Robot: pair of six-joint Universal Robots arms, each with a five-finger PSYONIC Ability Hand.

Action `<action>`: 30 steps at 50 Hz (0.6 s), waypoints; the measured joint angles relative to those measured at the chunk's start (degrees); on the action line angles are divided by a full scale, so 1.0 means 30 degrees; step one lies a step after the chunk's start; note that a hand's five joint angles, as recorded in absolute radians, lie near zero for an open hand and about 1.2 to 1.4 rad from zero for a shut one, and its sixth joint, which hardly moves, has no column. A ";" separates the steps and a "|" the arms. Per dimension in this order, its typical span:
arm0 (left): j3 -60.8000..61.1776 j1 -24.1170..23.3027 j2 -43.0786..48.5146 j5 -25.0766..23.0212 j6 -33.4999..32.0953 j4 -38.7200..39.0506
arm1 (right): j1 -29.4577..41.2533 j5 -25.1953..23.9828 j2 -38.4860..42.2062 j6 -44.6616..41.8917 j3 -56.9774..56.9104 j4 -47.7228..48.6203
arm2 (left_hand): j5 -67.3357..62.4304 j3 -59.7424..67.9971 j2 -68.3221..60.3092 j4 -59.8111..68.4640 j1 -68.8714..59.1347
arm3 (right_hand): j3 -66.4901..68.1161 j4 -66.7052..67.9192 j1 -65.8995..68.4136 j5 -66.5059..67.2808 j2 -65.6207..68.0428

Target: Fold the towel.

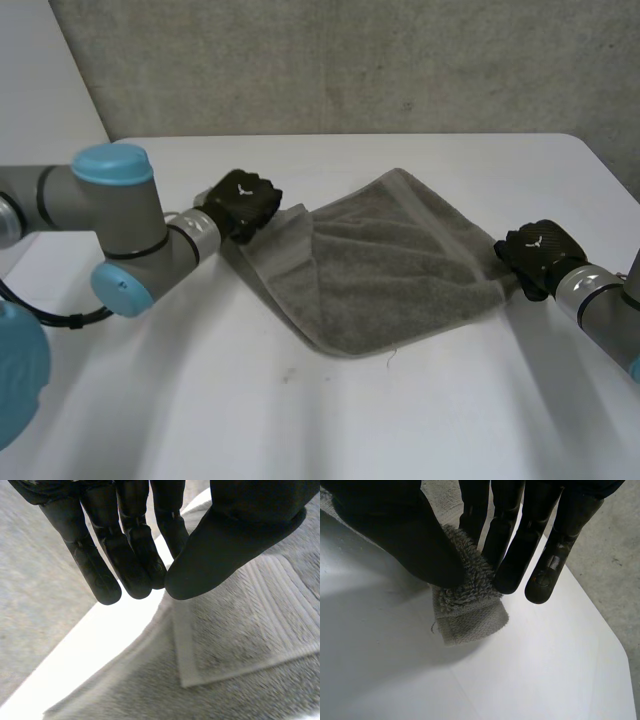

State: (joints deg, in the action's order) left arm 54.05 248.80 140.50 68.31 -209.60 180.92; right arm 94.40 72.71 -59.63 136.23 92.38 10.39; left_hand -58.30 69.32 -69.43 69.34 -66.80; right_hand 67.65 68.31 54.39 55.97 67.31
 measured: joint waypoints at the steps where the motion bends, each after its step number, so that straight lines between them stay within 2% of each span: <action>1: 0.0242 -0.0036 -0.0470 0.0271 0.0025 0.0001 | 0.0000 0.0000 -0.0015 -0.0005 -0.0002 -0.0008 | -0.0055 0.0035 -0.0037 0.0052 -0.0041 | 0.0000 0.0000 0.0000 0.0000 0.0002; 8: 0.2126 -0.0054 -0.2707 0.0759 0.0007 0.0105 | 0.0000 0.0016 -0.0300 -0.0164 -0.0003 -0.0089 | 0.0195 -0.0404 0.0722 -0.0401 0.0134 | 0.0000 0.0000 0.0000 0.0005 0.0000; 9: 0.2379 -0.0038 -0.2895 0.0708 -0.0031 0.0129 | 0.0000 0.0018 -0.0320 -0.0173 -0.0003 -0.0091 | 0.3519 -0.3858 0.4315 -0.3871 0.3568 | 0.0000 0.0000 0.0000 0.0003 0.0000; 10: 0.2503 -0.0028 -0.2960 0.0671 -0.0053 0.0141 | 0.0000 0.0020 -0.0354 -0.0193 -0.0003 -0.0093 | 0.5492 -0.5779 0.6061 -0.5806 0.5519 | 0.0000 0.0000 0.0000 0.0005 0.0002; 12: 0.2708 -0.0009 -0.2937 0.0577 -0.0118 0.0167 | 0.0000 0.0022 -0.0369 -0.0210 -0.0004 -0.0092 | 0.6623 -0.7349 0.7411 -0.6957 0.6687 | 0.0000 0.0000 0.0000 0.0005 0.0002; 13: 0.2763 0.0005 -0.2710 0.0499 -0.0194 0.0168 | 0.0000 0.0025 -0.0359 -0.0224 -0.0003 -0.0087 | 1.0231 -1.0613 1.0656 -1.0561 0.9780 | 0.0000 0.0000 0.0000 0.0005 0.0000; 15: 0.2660 0.0006 -0.2192 0.0415 -0.0328 0.0149 | 0.0000 0.0022 -0.0317 -0.0235 -0.0003 -0.0079 | 1.1144 -1.1446 1.1513 -1.1470 1.0640 | 0.0000 0.0000 0.0000 0.0005 0.0000; 26: 0.0838 -0.0020 0.1020 0.0331 -0.1722 0.0084 | 0.0022 0.0022 0.0012 -0.0263 0.0043 -0.0054 | 1.1725 -1.2012 1.2070 -1.2052 1.1164 | 0.0000 0.0000 0.0000 0.0005 0.0002; 30: 0.0150 -0.0016 0.1718 0.0338 -0.1963 0.0112 | 0.0012 0.0021 0.0065 -0.0265 0.0054 -0.0043 | 1.0425 -1.0714 1.0752 -1.0758 0.9804 | 0.0000 0.0000 0.0000 0.0006 0.0002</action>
State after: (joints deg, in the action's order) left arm 54.50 248.75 145.65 69.32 -215.49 181.26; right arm 94.43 72.77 -59.44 135.43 92.54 10.26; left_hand -27.03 37.18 -37.17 37.07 -37.39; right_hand 67.65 68.31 54.39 55.99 67.31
